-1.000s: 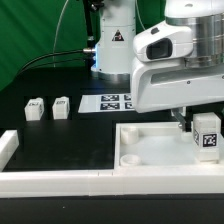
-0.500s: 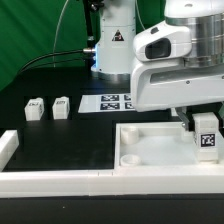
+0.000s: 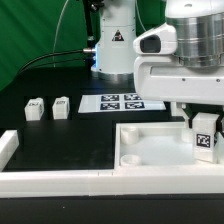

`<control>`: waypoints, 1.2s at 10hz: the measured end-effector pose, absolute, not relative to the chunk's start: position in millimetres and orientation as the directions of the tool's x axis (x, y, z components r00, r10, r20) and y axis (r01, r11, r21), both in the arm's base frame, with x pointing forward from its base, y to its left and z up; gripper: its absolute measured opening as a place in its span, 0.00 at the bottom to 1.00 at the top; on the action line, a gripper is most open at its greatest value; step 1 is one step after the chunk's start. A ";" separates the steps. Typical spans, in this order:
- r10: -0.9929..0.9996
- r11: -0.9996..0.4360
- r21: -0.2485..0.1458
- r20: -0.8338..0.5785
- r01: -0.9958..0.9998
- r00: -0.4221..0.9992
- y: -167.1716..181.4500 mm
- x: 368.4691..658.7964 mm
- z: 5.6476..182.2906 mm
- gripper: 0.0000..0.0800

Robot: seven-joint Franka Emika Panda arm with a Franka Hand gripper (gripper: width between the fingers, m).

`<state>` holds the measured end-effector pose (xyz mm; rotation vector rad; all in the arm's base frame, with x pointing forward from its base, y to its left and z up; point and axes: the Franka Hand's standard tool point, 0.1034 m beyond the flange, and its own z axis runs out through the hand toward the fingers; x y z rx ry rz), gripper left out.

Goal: Assemble one leg

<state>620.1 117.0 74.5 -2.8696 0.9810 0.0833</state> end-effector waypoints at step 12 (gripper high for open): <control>-0.986 0.009 -0.038 -0.168 -0.999 -0.002 123.5 623.3 72.4 0.46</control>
Offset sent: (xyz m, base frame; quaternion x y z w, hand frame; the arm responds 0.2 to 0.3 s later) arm -0.0038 -0.0060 -0.0014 -0.0001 0.0057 0.3182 0.9480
